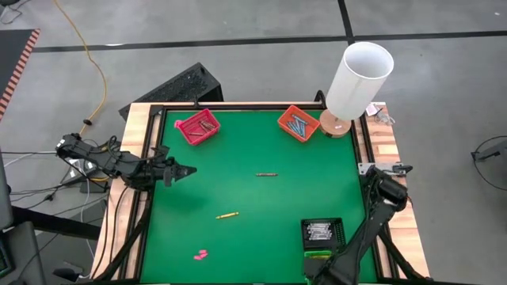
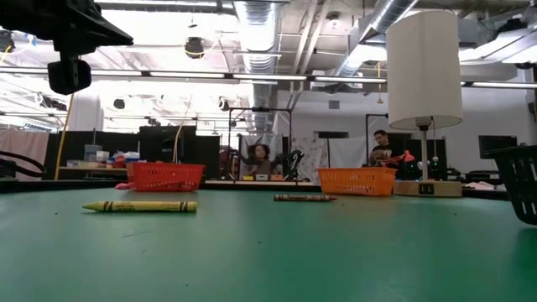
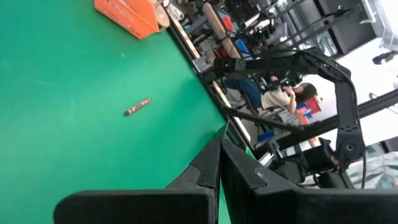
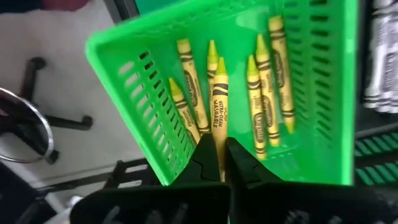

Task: Sort crayons
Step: Put the yellow crayon into the green bin

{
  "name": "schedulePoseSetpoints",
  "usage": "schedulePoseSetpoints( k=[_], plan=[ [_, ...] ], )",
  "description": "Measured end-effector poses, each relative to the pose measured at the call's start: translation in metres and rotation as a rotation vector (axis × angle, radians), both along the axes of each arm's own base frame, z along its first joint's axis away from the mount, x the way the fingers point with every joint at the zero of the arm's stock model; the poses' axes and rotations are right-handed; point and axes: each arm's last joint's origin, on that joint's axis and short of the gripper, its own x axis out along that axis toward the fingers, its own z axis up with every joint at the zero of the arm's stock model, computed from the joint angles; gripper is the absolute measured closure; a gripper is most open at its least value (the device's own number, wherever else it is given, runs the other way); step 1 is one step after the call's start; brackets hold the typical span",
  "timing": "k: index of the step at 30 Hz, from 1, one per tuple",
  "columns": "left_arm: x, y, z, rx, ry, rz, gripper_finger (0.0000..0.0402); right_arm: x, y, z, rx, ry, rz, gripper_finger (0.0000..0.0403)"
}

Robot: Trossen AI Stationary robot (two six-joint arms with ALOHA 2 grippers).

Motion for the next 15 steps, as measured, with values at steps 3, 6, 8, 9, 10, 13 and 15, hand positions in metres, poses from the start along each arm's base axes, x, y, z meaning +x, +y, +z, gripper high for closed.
schedulePoseSetpoints(
  k=[3, 6, 8, 9, 10, 13, 15],
  plan=[
    [0.0, 0.0, 0.0, -0.003, -0.001, 0.008, 0.0401, -0.01, -0.007, -0.008, 0.036, -0.02, -0.047, 0.0403],
    [0.0, 0.0, 0.0, -0.01, -0.002, 0.018, 0.0401, -0.02, -0.019, -0.007, 0.056, -0.033, -0.088, 0.0403],
    [0.0, 0.001, 0.0, -0.014, -0.002, 0.027, 0.0401, -0.024, -0.026, -0.005, 0.053, -0.058, -0.103, 0.0402],
    [0.0, 0.001, 0.0, -0.015, -0.003, 0.029, 0.0401, -0.026, -0.03, -0.005, 0.044, -0.07, -0.109, 0.0401],
    [0.0, 0.001, 0.0, -0.015, -0.003, 0.034, 0.0401, -0.027, -0.033, -0.005, 0.033, -0.081, -0.112, 0.0398],
    [0.0, 0.001, 0.0, -0.015, -0.004, 0.037, 0.0401, -0.028, -0.04, -0.001, 0.024, -0.108, -0.079, 0.0383],
    [0.0, 0.001, 0.0, -0.015, -0.004, 0.037, 0.0402, -0.027, -0.043, 0.002, 0.027, -0.114, -0.058, 0.0368]
  ],
)
